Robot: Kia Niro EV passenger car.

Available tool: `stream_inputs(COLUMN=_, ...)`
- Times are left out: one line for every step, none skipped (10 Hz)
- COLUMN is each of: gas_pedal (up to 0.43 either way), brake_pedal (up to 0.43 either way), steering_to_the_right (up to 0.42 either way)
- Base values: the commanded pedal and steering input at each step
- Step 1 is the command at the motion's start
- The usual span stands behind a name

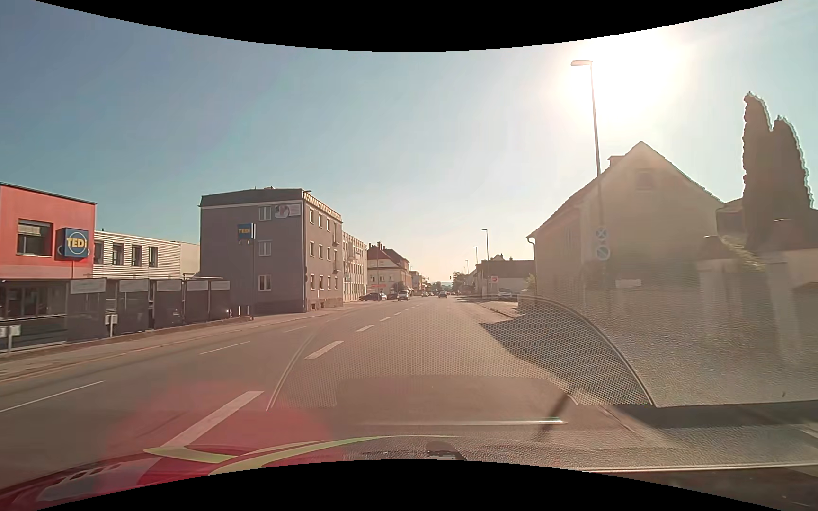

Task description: Follow the waypoints while adhering to traffic rules and regulations

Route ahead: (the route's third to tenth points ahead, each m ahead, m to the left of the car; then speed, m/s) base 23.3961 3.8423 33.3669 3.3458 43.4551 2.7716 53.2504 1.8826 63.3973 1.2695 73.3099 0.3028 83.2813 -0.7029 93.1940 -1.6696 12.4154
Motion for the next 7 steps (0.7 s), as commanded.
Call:
stream_inputs(gas_pedal=0.028, brake_pedal=0.0, steering_to_the_right=-0.002)
stream_inputs(gas_pedal=0.028, brake_pedal=0.0, steering_to_the_right=-0.002)
stream_inputs(gas_pedal=0.028, brake_pedal=0.0, steering_to_the_right=-0.001)
stream_inputs(gas_pedal=0.028, brake_pedal=0.0, steering_to_the_right=0.001)
stream_inputs(gas_pedal=0.028, brake_pedal=0.0, steering_to_the_right=0.007)
stream_inputs(gas_pedal=0.028, brake_pedal=0.0, steering_to_the_right=0.011)
stream_inputs(gas_pedal=0.028, brake_pedal=0.0, steering_to_the_right=0.011)
